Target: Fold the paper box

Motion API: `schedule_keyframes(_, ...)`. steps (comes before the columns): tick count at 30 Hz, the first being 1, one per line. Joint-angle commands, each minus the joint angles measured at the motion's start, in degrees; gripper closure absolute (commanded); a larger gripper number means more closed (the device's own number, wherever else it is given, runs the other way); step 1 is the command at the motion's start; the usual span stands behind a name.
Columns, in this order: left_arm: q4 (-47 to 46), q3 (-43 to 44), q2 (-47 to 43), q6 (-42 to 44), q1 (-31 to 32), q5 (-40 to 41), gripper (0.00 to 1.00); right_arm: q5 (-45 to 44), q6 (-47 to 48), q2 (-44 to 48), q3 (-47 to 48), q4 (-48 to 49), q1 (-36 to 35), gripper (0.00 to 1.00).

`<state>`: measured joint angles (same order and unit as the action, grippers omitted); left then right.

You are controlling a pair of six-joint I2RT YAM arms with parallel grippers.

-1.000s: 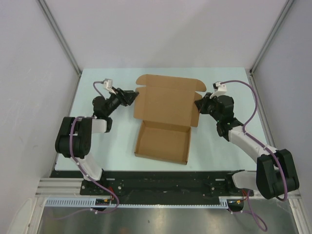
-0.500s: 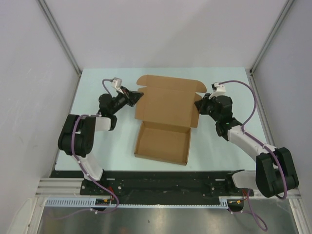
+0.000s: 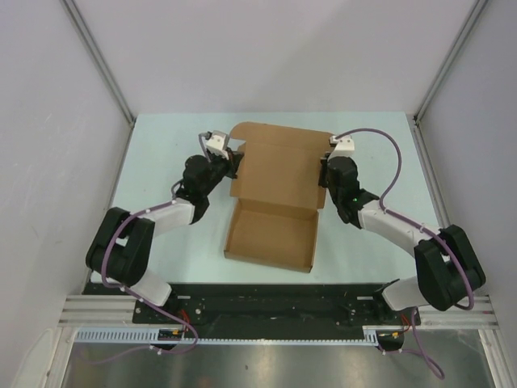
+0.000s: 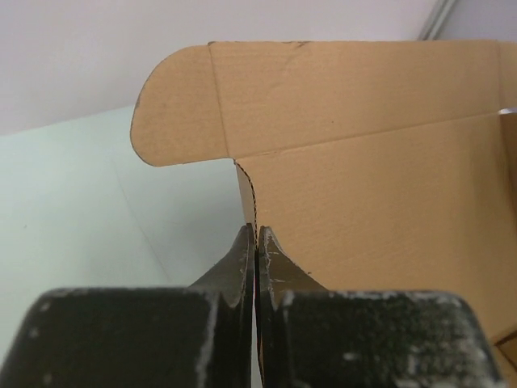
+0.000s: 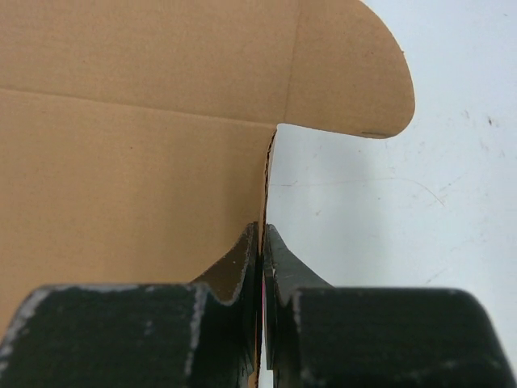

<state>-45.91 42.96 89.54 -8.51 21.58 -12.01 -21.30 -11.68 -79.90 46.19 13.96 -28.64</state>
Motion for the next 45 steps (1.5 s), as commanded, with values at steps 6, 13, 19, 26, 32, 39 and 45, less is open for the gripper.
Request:
schedule_keyframes(6,-11.8,-9.8,-4.5,4.7,8.9,10.9,1.0,-10.2,3.7,-0.5,-2.2,7.7,-7.8,1.0)
schedule_keyframes(13,-37.1,-20.0,-3.7,8.3,13.2,18.1,1.0,-18.7,6.6,1.4,-9.2,20.7,-13.8,1.0)
schedule_keyframes(19,-47.6,-24.7,-1.9,12.3,16.6,24.0,1.0,-24.1,8.4,1.8,-15.4,31.2,-18.3,1.0)
schedule_keyframes(26,-52.8,-26.1,-0.6,14.5,21.4,32.5,0.98,-28.2,7.2,0.9,-21.8,38.3,-21.9,1.0)
schedule_keyframes(32,-53.0,-25.2,2.3,18.3,28.9,40.3,0.95,-30.6,6.1,-0.2,-23.8,40.8,-26.5,1.0)
schedule_keyframes(39,-53.0,-29.6,2.5,17.9,33.9,46.3,1.0,-33.0,2.1,1.7,-26.5,36.7,-30.4,1.0)
schedule_keyframes(45,-53.0,-32.3,2.6,15.5,35.5,49.2,1.0,-35.3,-3.6,1.4,-28.9,33.3,-33.0,1.0)
